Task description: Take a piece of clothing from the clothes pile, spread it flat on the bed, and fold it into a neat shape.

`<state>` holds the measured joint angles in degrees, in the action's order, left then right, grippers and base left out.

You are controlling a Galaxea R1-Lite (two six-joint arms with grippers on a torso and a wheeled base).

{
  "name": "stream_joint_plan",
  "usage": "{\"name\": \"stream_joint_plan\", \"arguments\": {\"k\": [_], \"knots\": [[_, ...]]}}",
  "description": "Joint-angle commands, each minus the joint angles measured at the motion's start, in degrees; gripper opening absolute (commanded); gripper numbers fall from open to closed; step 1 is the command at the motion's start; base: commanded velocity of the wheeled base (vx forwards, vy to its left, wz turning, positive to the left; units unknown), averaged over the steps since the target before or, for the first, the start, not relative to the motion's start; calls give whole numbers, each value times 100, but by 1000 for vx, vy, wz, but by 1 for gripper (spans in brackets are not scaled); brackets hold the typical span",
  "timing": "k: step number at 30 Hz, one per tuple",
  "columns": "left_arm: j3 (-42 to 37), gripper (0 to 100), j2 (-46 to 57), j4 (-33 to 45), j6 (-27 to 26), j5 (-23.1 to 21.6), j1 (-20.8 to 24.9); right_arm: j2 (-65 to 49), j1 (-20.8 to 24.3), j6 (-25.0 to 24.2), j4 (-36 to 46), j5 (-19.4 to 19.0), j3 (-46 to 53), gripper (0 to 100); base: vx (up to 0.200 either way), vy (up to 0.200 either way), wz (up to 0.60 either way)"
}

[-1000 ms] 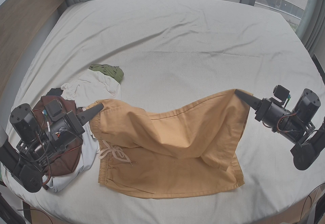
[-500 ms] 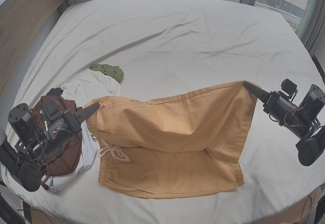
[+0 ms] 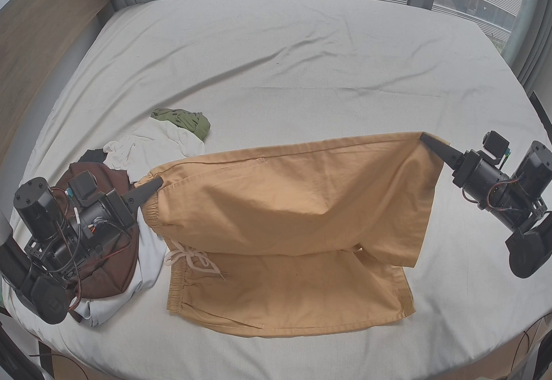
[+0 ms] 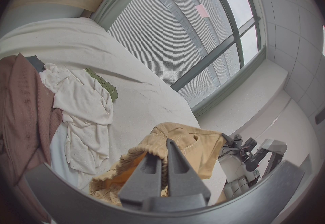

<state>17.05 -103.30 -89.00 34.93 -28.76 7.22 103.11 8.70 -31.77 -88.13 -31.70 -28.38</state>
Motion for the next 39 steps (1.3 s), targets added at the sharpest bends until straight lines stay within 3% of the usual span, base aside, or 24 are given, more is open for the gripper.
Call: {"name": "stream_joint_plan", "arguments": {"k": [1,19,34,39], "knots": [[-9,0,-322,-3,-241,19,-89,-10,-132,-22,-3,-91,-18,0,0,0,0],[79,0,-366,-3,-329,28,-159,-19,-255,-31,-3,-135,17,0,0,0,0],[219,0,135,-3,-258,54,-89,78,61,-14,6,-118,-27,0,0,0,0],[474,0,73,6,-232,432,-27,359,61,-22,366,-56,-607,0,0,0,0]]}}
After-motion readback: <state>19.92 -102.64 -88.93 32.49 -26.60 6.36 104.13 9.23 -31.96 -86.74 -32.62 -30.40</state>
